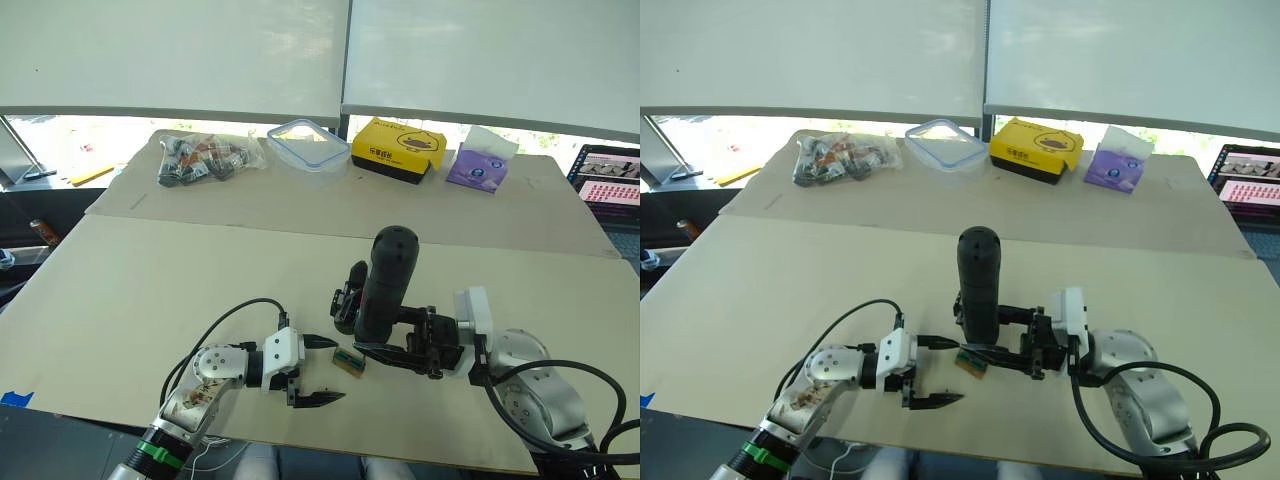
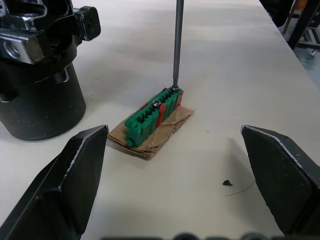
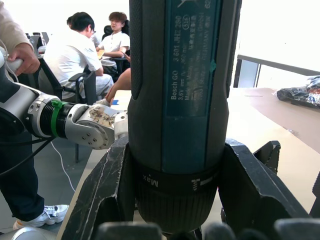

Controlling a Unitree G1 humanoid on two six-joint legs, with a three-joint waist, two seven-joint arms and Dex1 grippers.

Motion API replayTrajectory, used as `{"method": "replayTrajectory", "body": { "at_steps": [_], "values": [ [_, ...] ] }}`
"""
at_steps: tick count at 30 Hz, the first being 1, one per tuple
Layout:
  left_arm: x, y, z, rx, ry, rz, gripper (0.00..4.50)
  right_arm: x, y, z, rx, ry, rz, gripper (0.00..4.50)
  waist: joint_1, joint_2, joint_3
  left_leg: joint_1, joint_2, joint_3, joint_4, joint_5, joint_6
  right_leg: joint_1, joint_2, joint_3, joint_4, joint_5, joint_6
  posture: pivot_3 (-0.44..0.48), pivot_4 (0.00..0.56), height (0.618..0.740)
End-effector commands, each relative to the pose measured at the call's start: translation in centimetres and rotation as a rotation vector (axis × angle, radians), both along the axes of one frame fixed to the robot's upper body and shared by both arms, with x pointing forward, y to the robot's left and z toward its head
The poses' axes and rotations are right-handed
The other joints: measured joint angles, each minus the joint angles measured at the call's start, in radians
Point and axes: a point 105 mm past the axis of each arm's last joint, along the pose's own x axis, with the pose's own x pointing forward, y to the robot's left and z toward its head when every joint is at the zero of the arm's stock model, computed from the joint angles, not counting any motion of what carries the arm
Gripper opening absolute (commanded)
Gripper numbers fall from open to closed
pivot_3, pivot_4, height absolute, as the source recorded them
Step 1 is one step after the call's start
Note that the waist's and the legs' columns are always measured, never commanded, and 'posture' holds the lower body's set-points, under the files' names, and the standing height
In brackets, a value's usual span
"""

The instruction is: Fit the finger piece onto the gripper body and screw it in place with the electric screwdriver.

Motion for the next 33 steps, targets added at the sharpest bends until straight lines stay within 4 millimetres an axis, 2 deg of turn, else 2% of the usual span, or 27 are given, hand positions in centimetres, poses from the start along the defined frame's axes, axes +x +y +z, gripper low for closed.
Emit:
{"method": "replayTrajectory", "body": {
  "at_steps": [1, 6, 12, 25, 33],
  "values": [
    [-1.1, -0.3, -1.9, 0.041, 0.079, -0.02, 4.5, -0.4, 0.3, 0.8, 0.013, -0.049, 0.015, 1.91, 0.0, 0.0, 0.0, 0.0, 0.0, 0.0, 0.0, 0.0, 0.0, 0.0, 0.0, 0.0, 0.0, 0.0, 0.0, 0.0, 0.15, 0.74],
    [-0.8, 0.0, -1.8, 0.042, 0.076, -0.005, 4.5, -0.3, 0.2, 0.9, 0.014, -0.053, 0.011, 1.91, 0.0, 0.0, 0.0, 0.0, 0.0, 0.0, 0.0, 0.0, 0.0, 0.0, 0.0, 0.0, 0.0, 0.0, 0.0, 0.0, 0.15, 0.74],
    [-0.4, 1.3, -1.2, 0.025, 0.059, 0.016, 4.5, -0.7, 0.0, 2.3, 0.067, -0.063, 0.026, 1.91, -0.008, 0.0, 0.0, 0.0, 0.0, 0.0, -0.001, 0.0, 0.0, 0.0, 0.0, 0.0, 0.0, 0.0, 0.0, 0.0, 0.15, 0.74],
    [-0.2, 2.6, 2.2, -0.062, -0.005, 0.065, 4.5, -1.4, -0.1, 5.3, 0.13, -0.093, 0.033, 1.91, -0.008, -0.002, 0.001, 0.0, 0.0, 0.0, -0.003, 0.0, 0.0, -0.002, 0.0, 0.0, 0.001, 0.0, 0.0, 0.0, 0.15, 0.74],
    [-0.1, 5.0, 7.4, -0.236, -0.031, 0.091, 4.5, -1.2, -2.7, 8.4, 0.107, -0.152, -0.074, 1.91, -0.006, -0.004, 0.003, -0.002, 0.0, 0.0, -0.003, 0.0, 0.0, -0.003, 0.0, 0.0, 0.0, 0.0, 0.0, 0.0, 0.15, 0.74]
  ]
}}
